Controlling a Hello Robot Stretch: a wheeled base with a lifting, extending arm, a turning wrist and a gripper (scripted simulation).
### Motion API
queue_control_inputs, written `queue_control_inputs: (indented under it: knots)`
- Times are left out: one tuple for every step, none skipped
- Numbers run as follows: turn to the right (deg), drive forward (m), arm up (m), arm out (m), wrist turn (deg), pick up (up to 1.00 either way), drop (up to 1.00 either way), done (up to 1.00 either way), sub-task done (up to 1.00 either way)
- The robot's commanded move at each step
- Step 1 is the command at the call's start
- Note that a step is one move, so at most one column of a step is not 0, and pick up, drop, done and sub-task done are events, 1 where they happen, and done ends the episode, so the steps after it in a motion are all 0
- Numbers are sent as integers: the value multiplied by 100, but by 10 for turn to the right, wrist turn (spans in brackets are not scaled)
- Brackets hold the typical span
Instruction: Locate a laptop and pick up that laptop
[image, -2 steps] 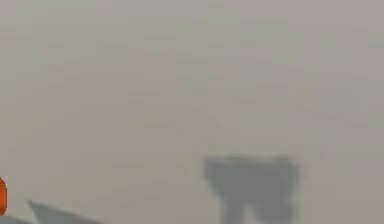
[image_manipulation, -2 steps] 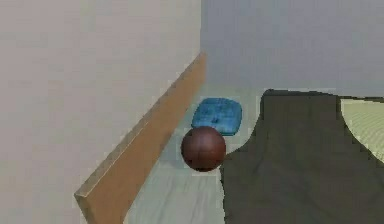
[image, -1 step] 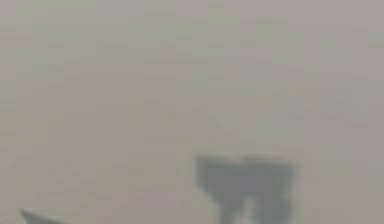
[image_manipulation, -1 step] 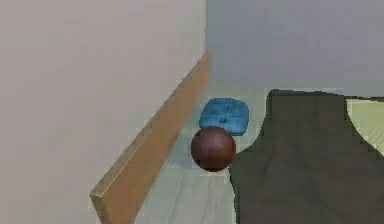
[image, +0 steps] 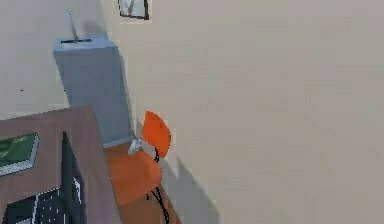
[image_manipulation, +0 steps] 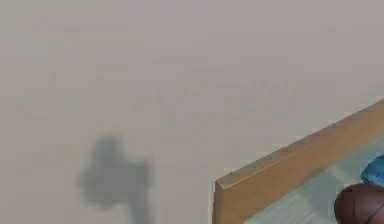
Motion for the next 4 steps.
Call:
queue_control_inputs:
  knots:
    - [-450,0,0,0,0,0,0,0,0]
    - [-450,0,0,0,0,0,0,0,0]
    - [-390,0,0,0,0,0,0,0,0]
    - [0,0,50,0,0,0,0,0,0]
